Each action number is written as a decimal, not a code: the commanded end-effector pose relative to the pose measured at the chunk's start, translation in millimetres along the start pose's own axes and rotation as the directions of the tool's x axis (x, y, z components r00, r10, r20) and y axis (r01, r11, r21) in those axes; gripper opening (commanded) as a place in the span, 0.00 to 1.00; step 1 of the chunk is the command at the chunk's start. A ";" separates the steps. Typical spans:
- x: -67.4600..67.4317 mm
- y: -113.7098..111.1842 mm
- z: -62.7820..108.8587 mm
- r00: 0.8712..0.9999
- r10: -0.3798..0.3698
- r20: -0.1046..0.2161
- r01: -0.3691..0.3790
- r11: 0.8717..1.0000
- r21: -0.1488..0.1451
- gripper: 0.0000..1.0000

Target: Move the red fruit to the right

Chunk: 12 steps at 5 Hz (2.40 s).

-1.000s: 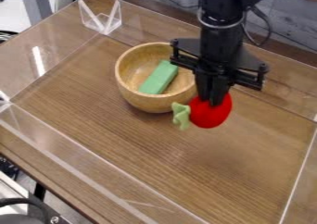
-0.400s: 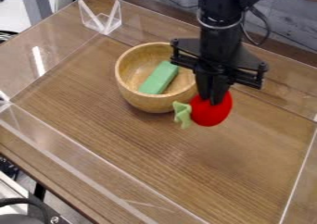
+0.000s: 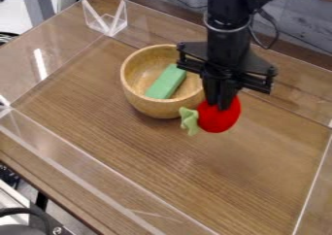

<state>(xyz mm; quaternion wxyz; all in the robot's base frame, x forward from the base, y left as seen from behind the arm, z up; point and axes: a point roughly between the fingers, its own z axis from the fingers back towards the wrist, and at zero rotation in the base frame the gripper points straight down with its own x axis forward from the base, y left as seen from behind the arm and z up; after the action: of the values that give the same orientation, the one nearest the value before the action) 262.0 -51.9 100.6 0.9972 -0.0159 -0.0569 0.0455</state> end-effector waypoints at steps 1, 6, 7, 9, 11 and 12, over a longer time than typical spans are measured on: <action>6.1 2.5 3.7 1.000 0.010 0.024 -0.010 1.000 -0.004 0.00; -26.8 103.8 6.5 0.998 -0.064 0.008 0.064 0.998 0.002 0.00; -27.3 110.1 3.3 0.997 -0.070 0.007 0.070 0.998 0.002 0.00; -29.1 118.7 -5.0 0.996 -0.085 0.001 0.085 0.996 -0.006 0.00; -30.2 123.7 -10.6 0.996 -0.092 -0.006 0.092 0.996 -0.016 0.00; -30.1 125.8 -12.9 0.996 -0.094 -0.011 0.093 0.995 -0.020 0.00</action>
<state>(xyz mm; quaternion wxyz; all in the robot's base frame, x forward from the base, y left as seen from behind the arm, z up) 217.1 67.6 74.2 0.9989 -0.0268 -0.0390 -0.0050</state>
